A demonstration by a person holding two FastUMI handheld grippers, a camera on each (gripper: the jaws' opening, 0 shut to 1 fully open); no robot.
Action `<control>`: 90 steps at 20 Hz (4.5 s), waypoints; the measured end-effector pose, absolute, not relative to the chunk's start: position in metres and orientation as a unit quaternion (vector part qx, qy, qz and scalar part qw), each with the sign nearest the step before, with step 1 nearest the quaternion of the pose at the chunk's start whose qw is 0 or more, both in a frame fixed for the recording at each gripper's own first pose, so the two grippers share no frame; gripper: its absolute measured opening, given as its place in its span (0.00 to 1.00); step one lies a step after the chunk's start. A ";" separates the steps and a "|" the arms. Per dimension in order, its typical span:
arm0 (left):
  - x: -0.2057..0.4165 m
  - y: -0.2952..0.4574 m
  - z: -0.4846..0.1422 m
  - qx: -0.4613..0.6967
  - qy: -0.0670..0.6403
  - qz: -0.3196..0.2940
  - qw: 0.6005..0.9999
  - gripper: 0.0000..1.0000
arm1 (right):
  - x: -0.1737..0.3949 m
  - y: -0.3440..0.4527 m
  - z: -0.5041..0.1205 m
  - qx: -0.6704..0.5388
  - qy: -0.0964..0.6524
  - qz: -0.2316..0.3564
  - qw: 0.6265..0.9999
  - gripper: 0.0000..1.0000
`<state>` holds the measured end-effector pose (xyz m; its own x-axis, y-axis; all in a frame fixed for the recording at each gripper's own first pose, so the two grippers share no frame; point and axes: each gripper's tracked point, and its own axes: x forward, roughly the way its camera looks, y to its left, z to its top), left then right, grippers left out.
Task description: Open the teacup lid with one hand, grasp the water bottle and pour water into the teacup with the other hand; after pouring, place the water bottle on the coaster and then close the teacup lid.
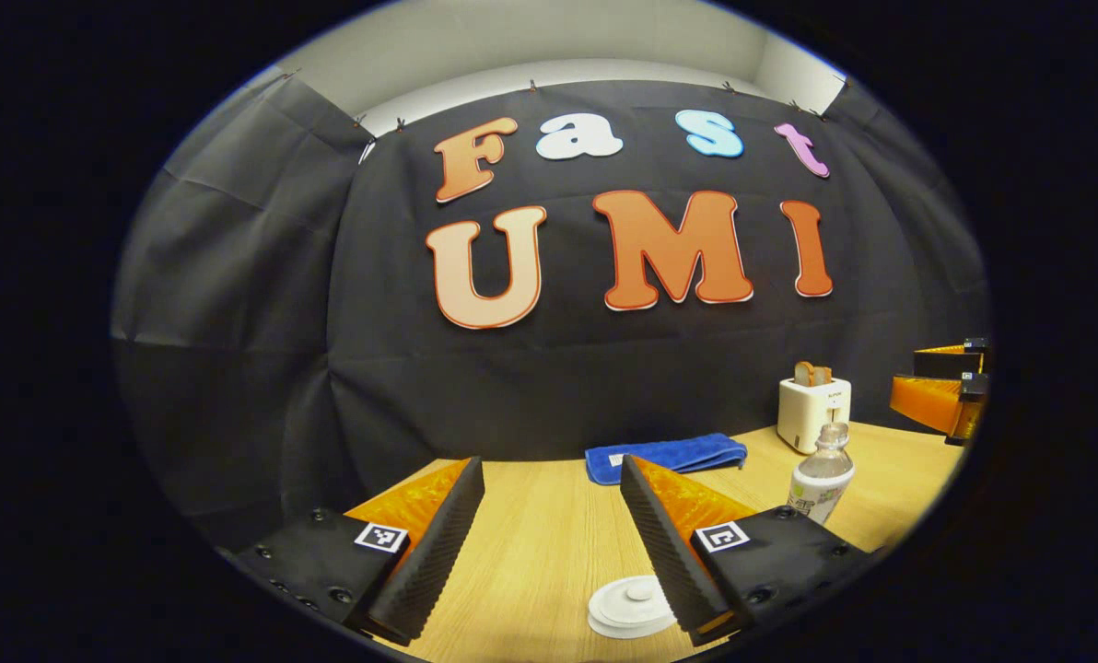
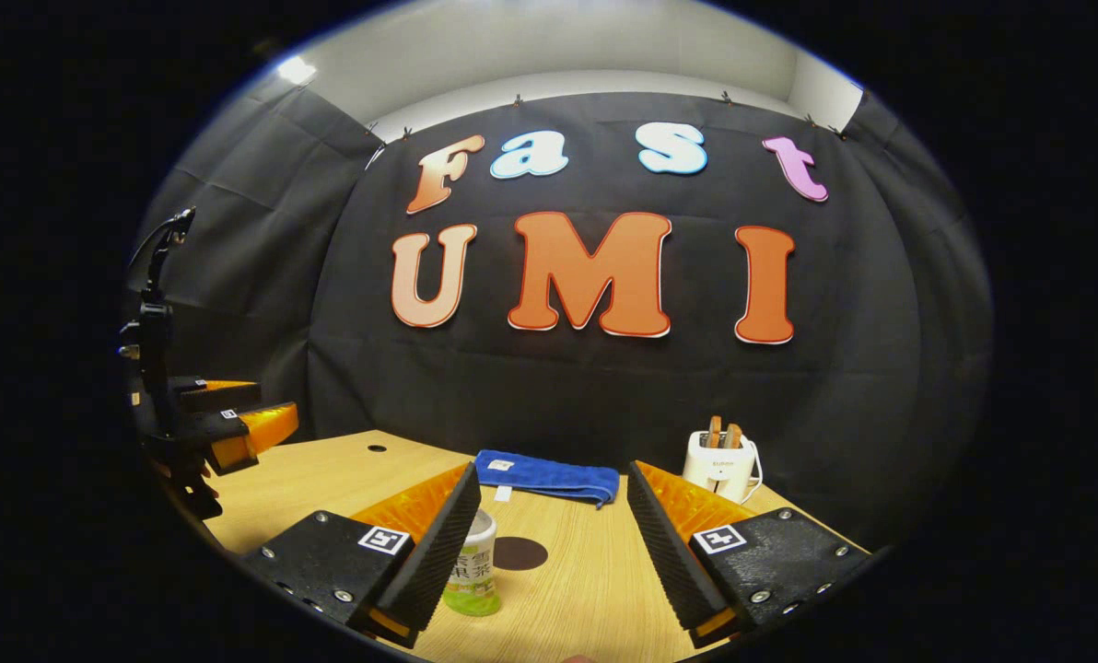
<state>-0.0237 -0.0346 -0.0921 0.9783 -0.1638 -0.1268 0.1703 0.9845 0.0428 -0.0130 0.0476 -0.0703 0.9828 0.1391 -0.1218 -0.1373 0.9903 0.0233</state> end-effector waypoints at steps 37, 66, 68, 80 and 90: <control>-0.035 -0.089 -0.227 0.018 0.192 -0.177 0.965 0.31 | -0.022 0.037 -0.139 0.031 0.127 0.071 0.989 0.96; -0.041 0.021 -0.219 0.001 0.157 -0.071 0.985 0.31 | 0.001 0.144 -0.213 0.024 0.215 0.151 0.964 0.60; -0.042 0.030 -0.219 -0.001 0.156 -0.064 0.986 0.30 | 0.008 0.141 -0.203 -0.003 0.201 0.144 0.969 0.63; -0.046 0.071 -0.218 0.000 0.159 -0.030 0.987 0.31 | 0.027 0.123 -0.171 -0.308 0.126 0.099 0.938 0.63; -0.052 0.075 -0.222 0.007 0.166 -0.033 0.986 0.30 | 0.025 0.128 -0.179 -0.497 0.099 0.139 0.851 0.63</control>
